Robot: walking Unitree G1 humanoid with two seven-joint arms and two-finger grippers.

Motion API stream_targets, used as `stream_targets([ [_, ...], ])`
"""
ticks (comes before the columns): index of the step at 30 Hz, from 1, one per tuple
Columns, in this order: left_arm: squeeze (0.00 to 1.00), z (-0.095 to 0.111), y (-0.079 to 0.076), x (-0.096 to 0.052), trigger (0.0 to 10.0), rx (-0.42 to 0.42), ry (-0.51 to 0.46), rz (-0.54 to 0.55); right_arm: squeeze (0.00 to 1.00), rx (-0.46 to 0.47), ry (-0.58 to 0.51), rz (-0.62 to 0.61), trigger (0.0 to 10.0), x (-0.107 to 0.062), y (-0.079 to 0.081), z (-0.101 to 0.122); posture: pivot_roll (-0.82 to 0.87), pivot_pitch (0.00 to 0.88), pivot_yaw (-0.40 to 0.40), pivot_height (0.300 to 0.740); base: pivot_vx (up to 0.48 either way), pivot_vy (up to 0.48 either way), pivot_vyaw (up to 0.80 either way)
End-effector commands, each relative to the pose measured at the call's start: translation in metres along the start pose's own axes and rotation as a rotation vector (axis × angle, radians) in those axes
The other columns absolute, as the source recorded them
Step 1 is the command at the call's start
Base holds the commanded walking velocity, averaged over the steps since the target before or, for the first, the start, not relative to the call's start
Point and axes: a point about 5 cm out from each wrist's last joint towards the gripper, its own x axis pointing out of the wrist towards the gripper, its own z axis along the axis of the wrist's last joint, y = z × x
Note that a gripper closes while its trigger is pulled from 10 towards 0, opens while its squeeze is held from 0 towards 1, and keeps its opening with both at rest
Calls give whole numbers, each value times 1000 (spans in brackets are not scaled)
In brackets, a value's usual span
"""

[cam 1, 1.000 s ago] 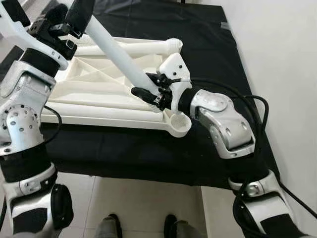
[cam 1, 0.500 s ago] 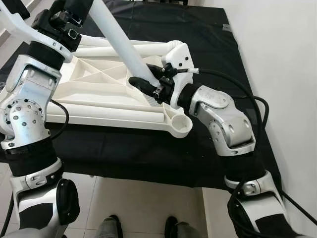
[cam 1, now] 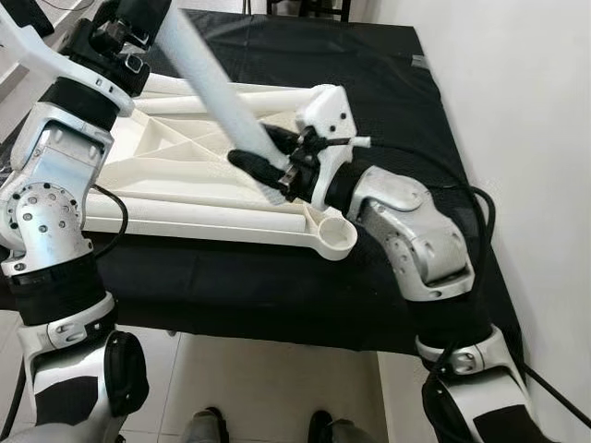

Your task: Building children table

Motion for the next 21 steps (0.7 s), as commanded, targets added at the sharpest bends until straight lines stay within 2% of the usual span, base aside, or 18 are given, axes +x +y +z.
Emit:
stream_targets([
  [1, 0, 7, -2, 4, 10000, 14, -22, -28, 0, -7, -57, 19, 0, -2, 3, 7, 105, 164, -42, 740, 0, 0, 0],
  [8, 0, 8, -3, 8, 10000, 24, -18, -36, 0, -34, -52, 41, 0, -2, 6, 8, 102, 162, -43, 740, 0, 0, 0],
  [9, 0, 9, -4, 10, 0, 18, -15, -43, 0, -51, -36, 50, 0, -2, 8, 5, 103, 162, -43, 740, 0, 0, 0],
  [14, 0, 13, -9, 16, 0, -5, -10, -82, 0, -89, 13, 31, 0, -1, 8, -5, 107, 159, -43, 740, 0, 0, 0],
  [20, 0, 8, -17, 20, 0, -11, 47, -154, 0, -88, 46, -28, 0, 2, 2, -12, 113, 155, -46, 740, 0, 0, 0],
  [21, 0, 6, -19, 21, 0, -6, 65, -176, 0, -90, 51, -36, 10000, 2, 1, -13, 113, 153, -47, 740, 0, 0, 0],
])
